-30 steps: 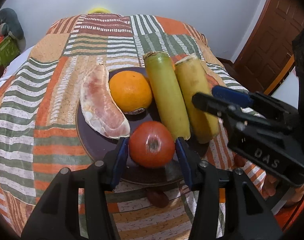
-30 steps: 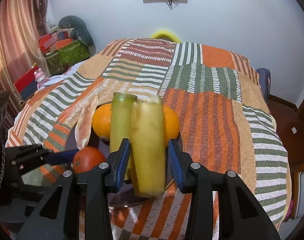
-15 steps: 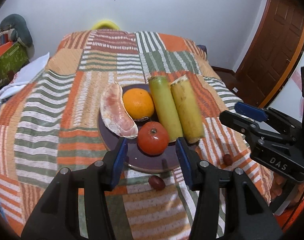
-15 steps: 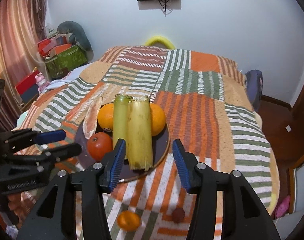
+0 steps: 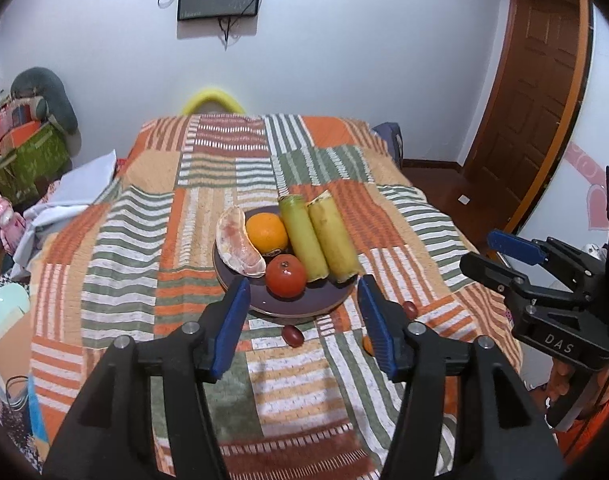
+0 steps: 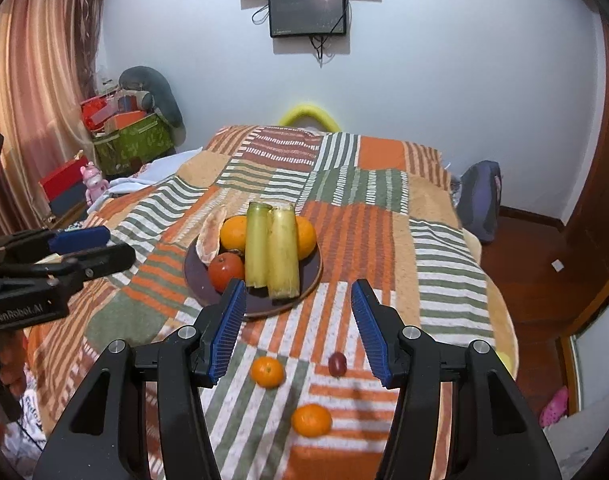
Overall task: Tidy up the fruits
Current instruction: 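Grasp a small mandarin with the left tool while the right tool grasps another mandarin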
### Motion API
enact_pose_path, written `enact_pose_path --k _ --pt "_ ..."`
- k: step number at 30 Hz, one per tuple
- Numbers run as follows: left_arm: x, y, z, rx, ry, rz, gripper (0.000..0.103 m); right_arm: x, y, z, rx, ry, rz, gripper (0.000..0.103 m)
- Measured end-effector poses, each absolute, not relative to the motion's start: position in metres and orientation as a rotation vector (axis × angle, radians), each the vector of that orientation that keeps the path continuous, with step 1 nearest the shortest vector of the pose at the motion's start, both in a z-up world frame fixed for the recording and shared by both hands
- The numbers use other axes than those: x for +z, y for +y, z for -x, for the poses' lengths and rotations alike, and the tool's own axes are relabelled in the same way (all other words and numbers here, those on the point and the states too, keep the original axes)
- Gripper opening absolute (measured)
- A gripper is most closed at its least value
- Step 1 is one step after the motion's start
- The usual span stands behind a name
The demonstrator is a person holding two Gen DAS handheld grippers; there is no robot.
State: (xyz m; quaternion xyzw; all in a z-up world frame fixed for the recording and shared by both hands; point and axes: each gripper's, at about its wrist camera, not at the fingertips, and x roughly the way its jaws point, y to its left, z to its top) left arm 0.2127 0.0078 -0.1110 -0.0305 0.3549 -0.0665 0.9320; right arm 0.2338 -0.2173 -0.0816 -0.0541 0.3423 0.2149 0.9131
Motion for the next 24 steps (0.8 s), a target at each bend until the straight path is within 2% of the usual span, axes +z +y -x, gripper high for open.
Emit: enact_pose_path --k 5,12,24 --pt "-0.101 -0.003 -0.193 -0.154 0.702 0.048 0.062 -0.081 -0.229 -0.218 0.424 0.698 0.109 0.059" --pt "-0.107 -0.029 -0.184 -0.204 0.709 0.038 0.067 -0.099 -0.242 -0.202 0.394 0.746 0.125 0.061" --pt "-0.17 -0.061 -0.21 -0.223 0.847 0.003 0.068 -0.162 -0.25 -0.207 0.388 0.909 0.099 0.061"
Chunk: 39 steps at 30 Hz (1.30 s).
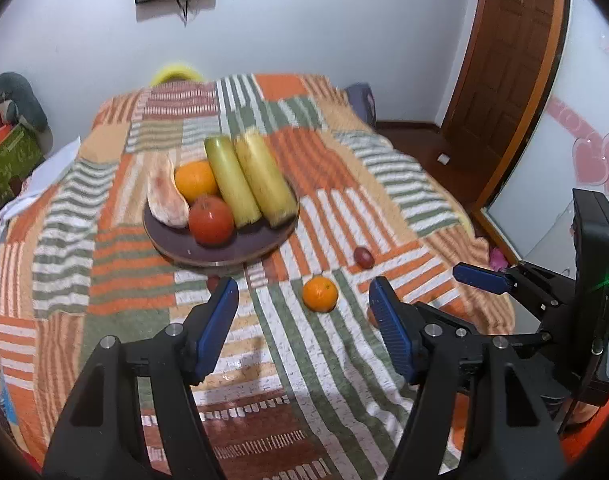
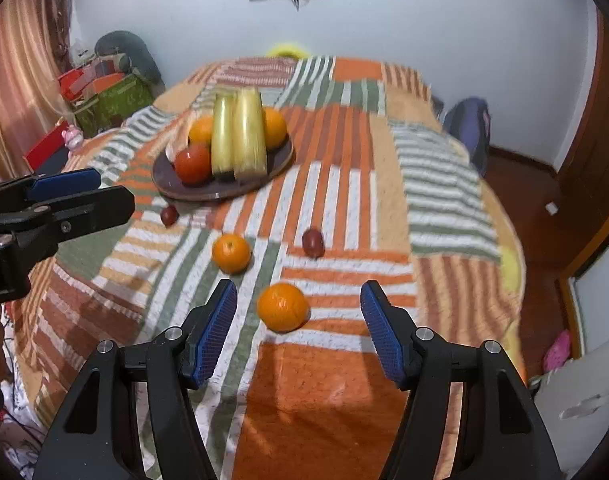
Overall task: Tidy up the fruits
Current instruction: 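Grasp a small mandarin with the left tool while the right tool grasps another mandarin, then carry both mandarins to the plate beside the tomato and open both tools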
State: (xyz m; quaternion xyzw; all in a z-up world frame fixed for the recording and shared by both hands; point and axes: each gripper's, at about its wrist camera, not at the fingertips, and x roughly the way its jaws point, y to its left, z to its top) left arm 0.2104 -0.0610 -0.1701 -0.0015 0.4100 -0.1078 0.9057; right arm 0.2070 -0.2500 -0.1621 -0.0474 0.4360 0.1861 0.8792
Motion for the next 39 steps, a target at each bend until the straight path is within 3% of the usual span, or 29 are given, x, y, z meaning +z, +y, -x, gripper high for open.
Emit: enact_pose_path --k 6,13,19,30,32,39 --pt "-0.203 -0.06 -0.225 -0.214 0.917 0.006 0.068 -0.189 -0.247 -0.217 0.429 0.98 0.076 0.059" --pt "-0.225 -0.066 -0.238 -0.23 0.957 -0.014 0.066 -0.208 -0.242 -0.224 0.48 1.026 0.064 0.036" --pt "-0.238 -0.078 -0.252 -0.268 0.995 -0.028 0.051 -0.202 -0.25 -0.227 0.5 1.0 0.038 0.035" --pt "-0.264 -0.101 -0.278 -0.263 1.033 -0.075 0.043 -0.192 -0.277 -0.242 0.456 0.96 -0.03 0.035" --pt "-0.264 -0.103 -0.278 -0.269 1.029 -0.08 0.034 -0.194 -0.278 -0.243 0.456 0.964 -0.037 0.035" --pt "-0.261 -0.101 -0.276 -0.265 1.027 -0.07 0.034 -0.191 -0.277 -0.245 0.461 0.96 -0.046 0.035"
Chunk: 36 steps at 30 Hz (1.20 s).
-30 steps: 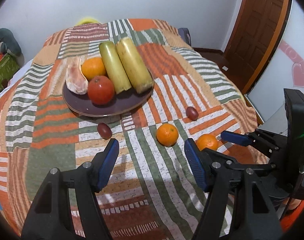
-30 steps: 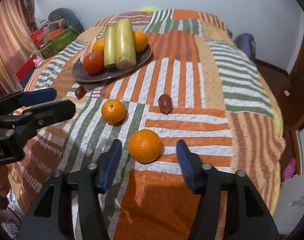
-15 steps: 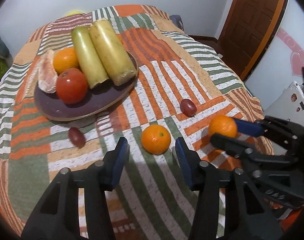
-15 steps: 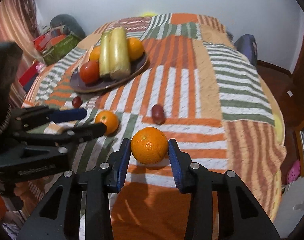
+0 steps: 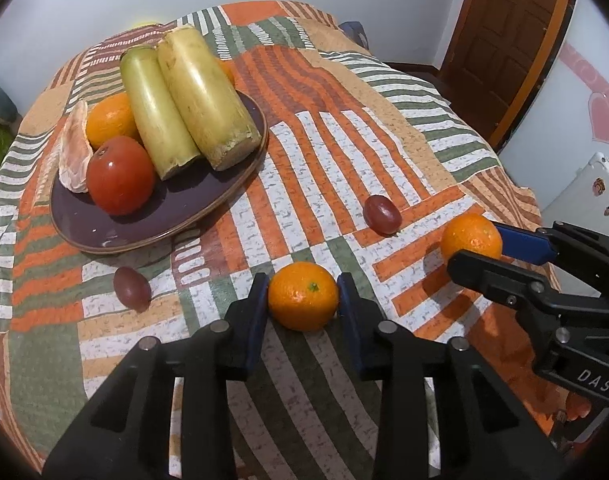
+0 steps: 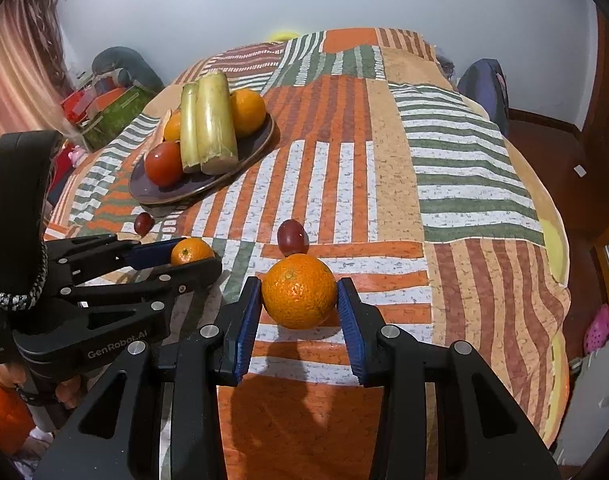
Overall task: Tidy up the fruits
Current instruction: 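Carry both mandarins to the plate beside the tomato and open both tools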
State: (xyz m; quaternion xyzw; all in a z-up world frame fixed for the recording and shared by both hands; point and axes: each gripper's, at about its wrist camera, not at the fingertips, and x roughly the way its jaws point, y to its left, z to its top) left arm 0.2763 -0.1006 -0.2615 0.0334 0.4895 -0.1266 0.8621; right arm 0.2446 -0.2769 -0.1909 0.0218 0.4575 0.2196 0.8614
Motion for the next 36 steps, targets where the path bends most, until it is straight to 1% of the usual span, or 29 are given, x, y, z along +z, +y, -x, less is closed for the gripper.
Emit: enact_pose_path --k 9,13,21,30,36 --pt "-0.224 -0.075 -0.257 -0.249 0.952 -0.025 0.034 -0.169 -0.269 -0.242 0.474 0.913 -0.052 0.035" --pt "-0.2 -0.057 -0.248 -0.235 0.897 -0.006 0.034 -0.152 -0.256 -0.242 0.491 0.874 -0.045 0.035" --pt "-0.17 -0.021 -0.242 -0.19 0.824 0.035 0.034 -0.121 -0.228 -0.244 0.534 0.792 -0.02 0.035" --pt "-0.151 0.015 -0.244 -0.137 0.769 0.05 0.034 -0.11 -0.202 -0.26 0.571 0.753 -0.015 0.035" --pt "-0.153 0.04 -0.256 -0.095 0.764 0.085 0.034 -0.114 -0.185 -0.274 0.592 0.752 -0.013 0.035"
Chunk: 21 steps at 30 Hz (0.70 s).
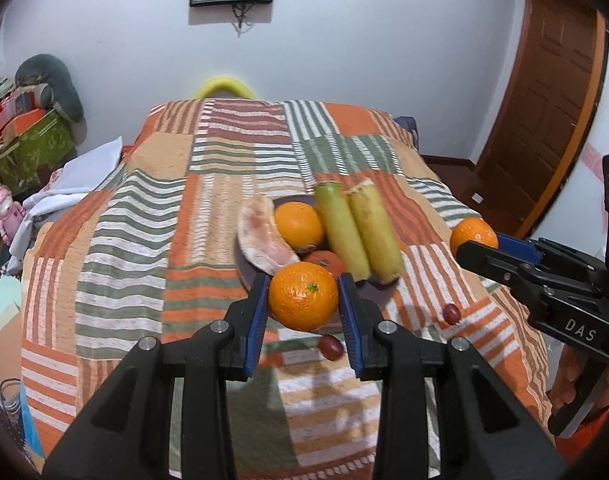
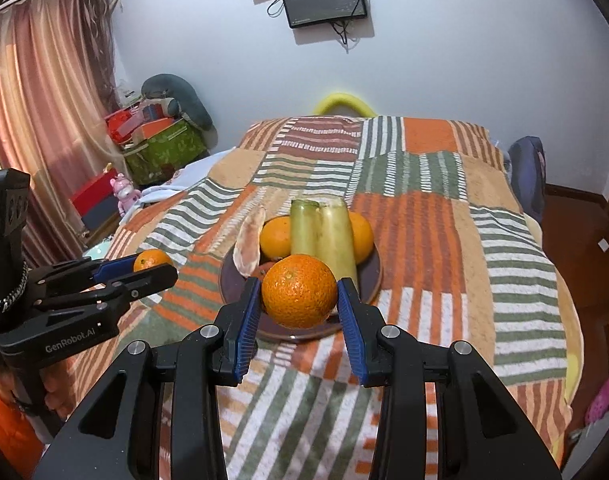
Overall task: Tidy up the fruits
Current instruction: 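Carry both mandarins to the plate beside the tomato and open both tools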
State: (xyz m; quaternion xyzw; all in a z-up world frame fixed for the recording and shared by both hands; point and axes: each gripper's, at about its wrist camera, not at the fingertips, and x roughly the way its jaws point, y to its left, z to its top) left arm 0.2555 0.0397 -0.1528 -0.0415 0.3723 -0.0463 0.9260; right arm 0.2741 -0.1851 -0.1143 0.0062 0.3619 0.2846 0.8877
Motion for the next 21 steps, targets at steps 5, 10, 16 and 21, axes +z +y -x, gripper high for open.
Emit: enact_pose_path --k 5,10,16,21 --pt "-0.165 0.054 -0.274 -0.082 0.788 0.121 0.034 -0.125 -0.171 -0.285 0.606 0.774 -0.005 0.035" --pt "-0.18 0.056 -0.293 -0.087 0.813 0.123 0.034 -0.141 -0.157 -0.296 0.616 0.811 0.024 0.035" --pt "-0.201 0.051 -0.311 -0.11 0.852 0.13 0.034 -0.162 -0.148 -0.305 0.624 0.859 0.025 0.035" --pt "-0.217 0.05 -0.323 -0.113 0.886 0.124 0.034 -0.177 -0.141 -0.307 0.635 0.894 0.034 0.035"
